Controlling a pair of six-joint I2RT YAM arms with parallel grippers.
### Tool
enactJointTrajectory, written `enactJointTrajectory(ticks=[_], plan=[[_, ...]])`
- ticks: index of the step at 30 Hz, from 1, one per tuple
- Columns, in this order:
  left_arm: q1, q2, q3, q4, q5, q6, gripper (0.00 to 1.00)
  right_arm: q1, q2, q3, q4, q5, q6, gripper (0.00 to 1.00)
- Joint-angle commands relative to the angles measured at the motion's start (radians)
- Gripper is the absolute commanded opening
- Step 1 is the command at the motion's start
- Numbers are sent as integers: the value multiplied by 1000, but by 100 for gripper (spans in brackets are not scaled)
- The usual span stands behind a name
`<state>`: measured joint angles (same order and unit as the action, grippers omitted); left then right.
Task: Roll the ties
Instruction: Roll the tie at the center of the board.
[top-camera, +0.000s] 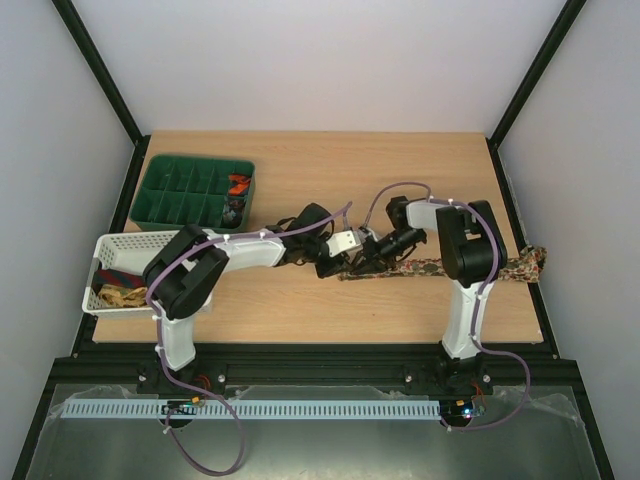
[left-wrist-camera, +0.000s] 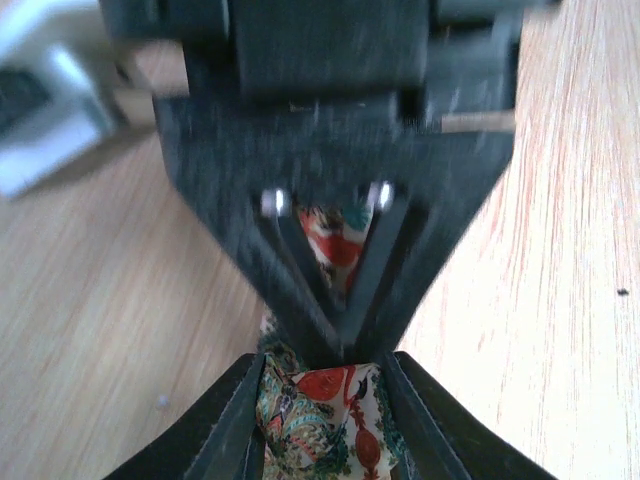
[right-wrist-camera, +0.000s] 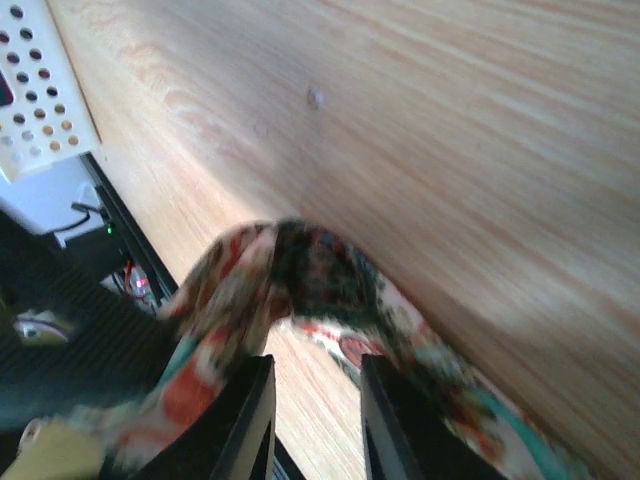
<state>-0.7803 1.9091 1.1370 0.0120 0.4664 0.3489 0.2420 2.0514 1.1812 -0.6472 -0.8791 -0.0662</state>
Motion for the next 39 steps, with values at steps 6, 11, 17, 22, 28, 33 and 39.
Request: enactJointTrajectory(ticks=[6, 11, 17, 22, 28, 33, 39], plan=[[-10, -36, -39, 11, 3, 20, 34, -60, -111, -2, -201, -45, -126, 46], [-21, -27, -25, 14, 0, 21, 34, -48, -130, -1, -131, -152, -26, 53], [-28, -4, 5, 13, -8, 18, 34, -6, -99, -5, -102, -143, -2, 48], [-28, 2, 10, 12, -14, 18, 34, 4, -74, -2, -80, -109, 12, 42], [-27, 8, 15, 12, -30, 12, 34, 10, -52, -1, -74, -74, 6, 25], [-20, -7, 6, 13, -37, 9, 47, 3, -35, 10, -82, -28, -14, 2], [-6, -29, -40, 6, -11, 48, 80, -3, -37, 6, -88, -29, -22, 1]])
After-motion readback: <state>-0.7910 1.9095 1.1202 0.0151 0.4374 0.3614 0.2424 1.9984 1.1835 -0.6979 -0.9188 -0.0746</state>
